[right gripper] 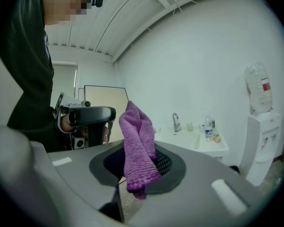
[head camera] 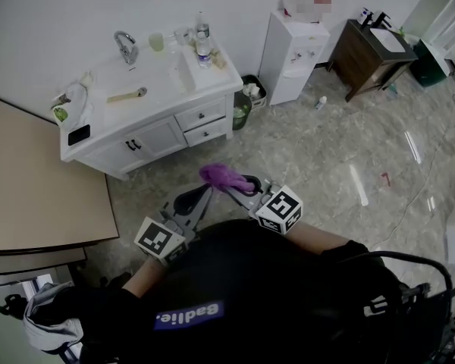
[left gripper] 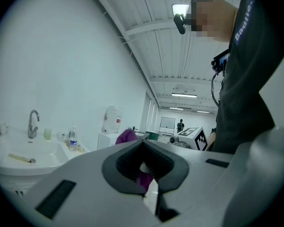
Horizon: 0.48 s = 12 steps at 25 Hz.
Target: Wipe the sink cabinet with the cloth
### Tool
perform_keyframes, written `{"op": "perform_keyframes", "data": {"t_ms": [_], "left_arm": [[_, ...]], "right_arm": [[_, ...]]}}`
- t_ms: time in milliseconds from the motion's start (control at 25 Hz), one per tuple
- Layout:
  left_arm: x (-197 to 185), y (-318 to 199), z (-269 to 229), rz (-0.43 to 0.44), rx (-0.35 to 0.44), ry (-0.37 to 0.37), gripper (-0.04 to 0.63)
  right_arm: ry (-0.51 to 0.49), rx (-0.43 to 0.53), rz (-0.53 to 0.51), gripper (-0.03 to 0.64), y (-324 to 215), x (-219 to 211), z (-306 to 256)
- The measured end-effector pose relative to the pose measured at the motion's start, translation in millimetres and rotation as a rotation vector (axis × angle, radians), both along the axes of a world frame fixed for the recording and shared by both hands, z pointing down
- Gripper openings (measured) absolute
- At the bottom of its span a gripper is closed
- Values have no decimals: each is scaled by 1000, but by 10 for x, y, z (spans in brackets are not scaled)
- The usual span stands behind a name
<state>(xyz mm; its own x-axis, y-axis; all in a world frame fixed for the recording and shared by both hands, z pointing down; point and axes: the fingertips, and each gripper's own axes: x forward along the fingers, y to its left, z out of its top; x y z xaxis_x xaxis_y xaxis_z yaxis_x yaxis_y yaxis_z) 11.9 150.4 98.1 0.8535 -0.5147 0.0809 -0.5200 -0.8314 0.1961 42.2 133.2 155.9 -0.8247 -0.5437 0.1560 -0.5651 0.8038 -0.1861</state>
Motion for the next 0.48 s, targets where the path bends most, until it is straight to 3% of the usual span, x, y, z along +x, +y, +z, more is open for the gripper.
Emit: {"op": "perform_keyframes", "data": {"t_ms": [480], "left_arm": [[-49, -18, -1, 18, 23, -1, -5]], "right_arm": [[7, -6, 17, 72, -30, -31, 2]]}}
